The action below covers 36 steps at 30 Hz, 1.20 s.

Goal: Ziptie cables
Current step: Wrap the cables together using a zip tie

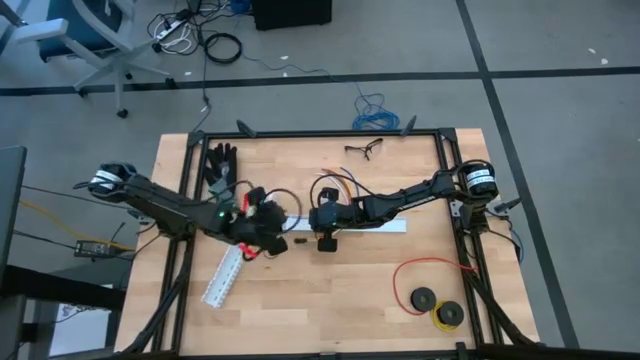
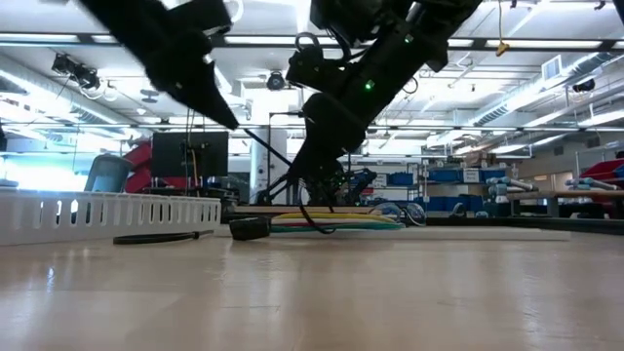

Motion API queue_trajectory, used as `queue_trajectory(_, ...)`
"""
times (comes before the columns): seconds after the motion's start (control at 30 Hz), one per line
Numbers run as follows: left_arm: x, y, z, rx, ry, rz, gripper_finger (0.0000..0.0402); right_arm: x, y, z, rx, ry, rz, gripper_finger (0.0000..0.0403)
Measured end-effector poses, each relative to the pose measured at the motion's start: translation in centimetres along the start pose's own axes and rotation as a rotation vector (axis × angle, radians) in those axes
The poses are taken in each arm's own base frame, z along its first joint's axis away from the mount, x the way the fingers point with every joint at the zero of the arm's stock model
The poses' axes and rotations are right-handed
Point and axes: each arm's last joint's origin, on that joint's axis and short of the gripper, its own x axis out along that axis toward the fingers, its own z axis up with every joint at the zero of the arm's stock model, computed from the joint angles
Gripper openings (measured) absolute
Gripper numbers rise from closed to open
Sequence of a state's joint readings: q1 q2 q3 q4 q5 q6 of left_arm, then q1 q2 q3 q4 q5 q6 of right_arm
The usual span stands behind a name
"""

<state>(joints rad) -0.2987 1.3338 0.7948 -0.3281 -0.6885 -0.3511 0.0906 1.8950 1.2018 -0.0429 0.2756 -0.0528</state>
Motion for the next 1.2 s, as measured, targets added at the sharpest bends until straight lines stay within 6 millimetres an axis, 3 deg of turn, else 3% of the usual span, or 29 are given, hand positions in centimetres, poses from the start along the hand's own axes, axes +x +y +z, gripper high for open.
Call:
queue_trajectory(0.2,1.6,-0.5,-4.7,-0.032,-0.13,-0.242,0.0081,0.0,0.0,0.2,0.0,-0.024,0.017,0.0)
queue_trajectory(0.43,2.9,-0.5,-7.3,0.03,-0.22,-0.357,0.0081,-0.1,0.1,1.3,0.033,-0.144,0.076,0.0)
queue_trajectory(0.73,3.3,-1.0,-7.0,0.017,-0.269,-0.358,0.0088,0.0,-0.1,1.4,0.036,-0.15,0.131,0.0)
queue_trajectory(1.07,3.5,-1.0,-7.4,-0.008,-0.225,-0.357,0.0159,-0.2,0.4,1.7,0.075,-0.185,0.196,0.0)
queue_trajectory(1.2,3.6,-1.1,-7.6,-0.003,-0.211,-0.356,0.0167,-0.5,1.0,2.2,0.071,-0.231,0.23,0.0)
